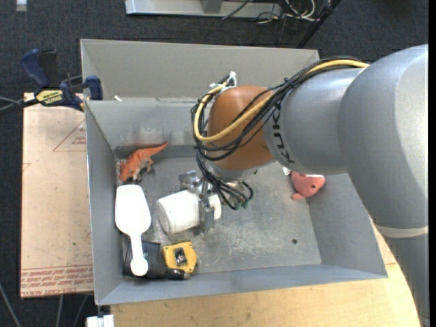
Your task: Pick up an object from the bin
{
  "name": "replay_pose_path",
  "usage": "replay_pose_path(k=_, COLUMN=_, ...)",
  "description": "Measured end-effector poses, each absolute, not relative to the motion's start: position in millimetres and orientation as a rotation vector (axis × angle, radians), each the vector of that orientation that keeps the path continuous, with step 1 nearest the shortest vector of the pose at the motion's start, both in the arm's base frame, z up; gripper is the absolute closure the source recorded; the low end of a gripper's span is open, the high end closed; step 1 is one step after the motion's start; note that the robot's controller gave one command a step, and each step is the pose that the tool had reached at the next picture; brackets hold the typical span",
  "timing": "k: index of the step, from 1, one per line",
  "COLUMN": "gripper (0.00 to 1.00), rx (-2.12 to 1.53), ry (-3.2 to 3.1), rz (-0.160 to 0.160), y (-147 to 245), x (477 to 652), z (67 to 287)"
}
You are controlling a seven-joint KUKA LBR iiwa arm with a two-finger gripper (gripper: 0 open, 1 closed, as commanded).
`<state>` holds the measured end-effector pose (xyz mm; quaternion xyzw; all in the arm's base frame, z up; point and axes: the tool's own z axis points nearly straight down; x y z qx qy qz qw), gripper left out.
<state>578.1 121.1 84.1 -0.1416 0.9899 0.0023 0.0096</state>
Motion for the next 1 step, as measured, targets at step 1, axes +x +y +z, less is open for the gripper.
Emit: replay_pose_path(k=1, gripper=1.0, rx=-0.43, ry=3.095, rz=0.006, y=125.0, x=583.5, z=80.1)
